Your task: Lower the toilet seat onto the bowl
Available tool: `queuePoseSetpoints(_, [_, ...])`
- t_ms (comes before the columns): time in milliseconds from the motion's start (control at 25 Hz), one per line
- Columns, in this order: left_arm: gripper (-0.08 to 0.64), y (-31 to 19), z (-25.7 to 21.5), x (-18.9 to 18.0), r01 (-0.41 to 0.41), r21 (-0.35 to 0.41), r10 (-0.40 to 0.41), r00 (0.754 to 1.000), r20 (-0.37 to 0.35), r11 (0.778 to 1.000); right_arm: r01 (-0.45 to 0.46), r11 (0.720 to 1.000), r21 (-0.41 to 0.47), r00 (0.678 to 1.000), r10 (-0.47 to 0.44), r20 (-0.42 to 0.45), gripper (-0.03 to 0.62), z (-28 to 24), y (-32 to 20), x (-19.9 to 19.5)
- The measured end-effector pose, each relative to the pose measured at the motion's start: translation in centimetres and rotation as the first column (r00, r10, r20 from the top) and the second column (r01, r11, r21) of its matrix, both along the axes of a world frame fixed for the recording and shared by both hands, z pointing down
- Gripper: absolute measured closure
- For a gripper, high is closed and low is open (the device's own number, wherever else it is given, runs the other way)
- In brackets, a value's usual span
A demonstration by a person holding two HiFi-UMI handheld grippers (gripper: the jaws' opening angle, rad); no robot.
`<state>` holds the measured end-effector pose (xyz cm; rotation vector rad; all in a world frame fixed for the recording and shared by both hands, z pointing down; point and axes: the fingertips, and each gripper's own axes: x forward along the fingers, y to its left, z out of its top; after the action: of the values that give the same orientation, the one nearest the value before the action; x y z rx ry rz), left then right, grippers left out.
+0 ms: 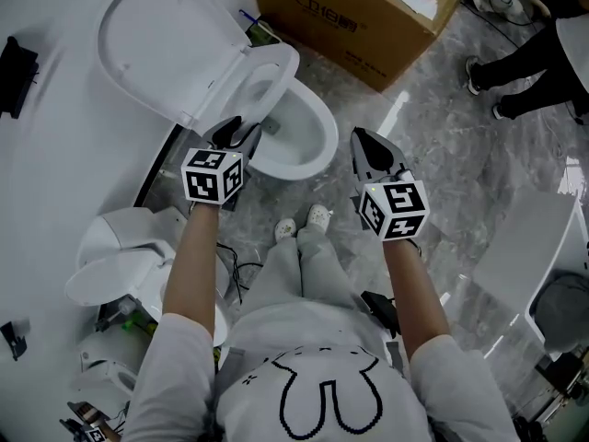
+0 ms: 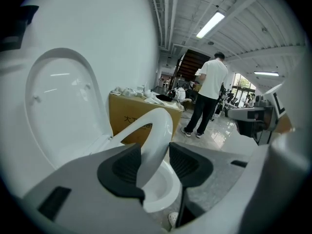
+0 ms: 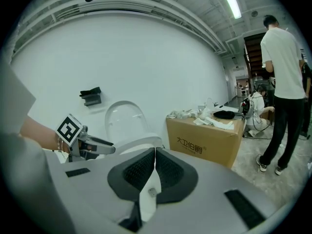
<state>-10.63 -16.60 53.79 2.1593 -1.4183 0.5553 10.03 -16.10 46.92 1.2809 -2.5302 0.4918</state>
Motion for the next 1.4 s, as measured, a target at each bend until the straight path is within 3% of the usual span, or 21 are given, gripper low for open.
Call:
queuePoseSetpoints(560, [0.370, 1.7, 4.2, 4.1, -0.104, -0.067, 0.105, 0.994, 0.016, 0.992, -0.002, 0.998, -0.059, 0.999, -0.001, -0.049, 0.563, 4.4, -0.6, 1.3])
queuePoseSetpoints(1400, [0.371, 3.9, 11.8, 9.0, -0.214, -0.183, 0.205, 0.977, -0.064, 0.959, -0.066, 0.985, -0.159, 0.997, 0.059, -0.045, 0.563, 10.6, -0.5, 1.4])
